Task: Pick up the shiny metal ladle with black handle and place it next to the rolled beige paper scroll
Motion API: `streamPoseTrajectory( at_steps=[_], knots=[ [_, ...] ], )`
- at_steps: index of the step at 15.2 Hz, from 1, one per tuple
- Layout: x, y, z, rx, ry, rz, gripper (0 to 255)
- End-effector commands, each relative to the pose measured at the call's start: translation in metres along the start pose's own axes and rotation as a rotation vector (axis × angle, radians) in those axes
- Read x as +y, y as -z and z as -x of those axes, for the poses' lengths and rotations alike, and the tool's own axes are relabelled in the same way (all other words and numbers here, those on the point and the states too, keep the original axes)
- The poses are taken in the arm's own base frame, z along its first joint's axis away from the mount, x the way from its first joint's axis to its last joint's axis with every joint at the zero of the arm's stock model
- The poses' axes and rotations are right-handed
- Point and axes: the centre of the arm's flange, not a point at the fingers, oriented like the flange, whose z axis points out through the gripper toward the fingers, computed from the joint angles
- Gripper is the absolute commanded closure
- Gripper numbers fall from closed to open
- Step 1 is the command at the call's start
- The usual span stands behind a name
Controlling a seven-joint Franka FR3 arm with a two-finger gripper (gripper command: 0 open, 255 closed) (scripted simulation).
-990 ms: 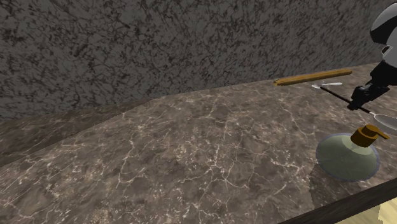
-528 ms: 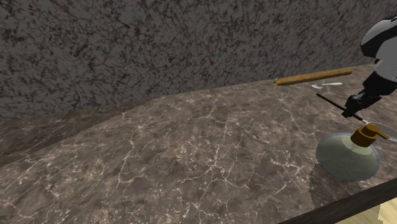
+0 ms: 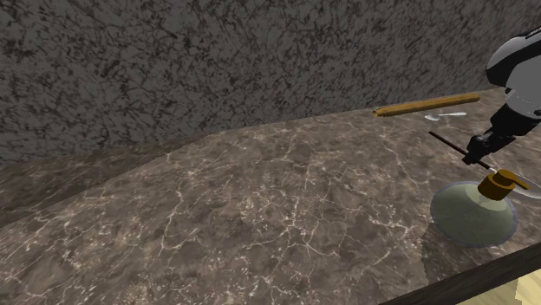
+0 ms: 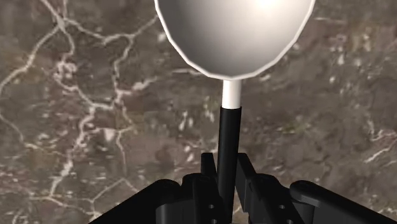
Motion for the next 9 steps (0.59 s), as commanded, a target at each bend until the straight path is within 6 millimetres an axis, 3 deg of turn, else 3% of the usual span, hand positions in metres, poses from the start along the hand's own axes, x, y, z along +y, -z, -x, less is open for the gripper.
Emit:
streamPoseTrajectory(
  at_steps=[1,2,3,8,9],
  knots=[
    [0.000,0.000,0.000,0.000,0.000,0.000,255],
    [0.000,0.000,0.000,0.000,0.000,0.000,255],
    [0.000,0.000,0.000,0.000,0.000,0.000,0],
    [0.000,0.000,0.000,0.000,0.000,0.000,0],
    [0.000,0.013,0.000,0.000,0.000,0.000,0]
  ],
)
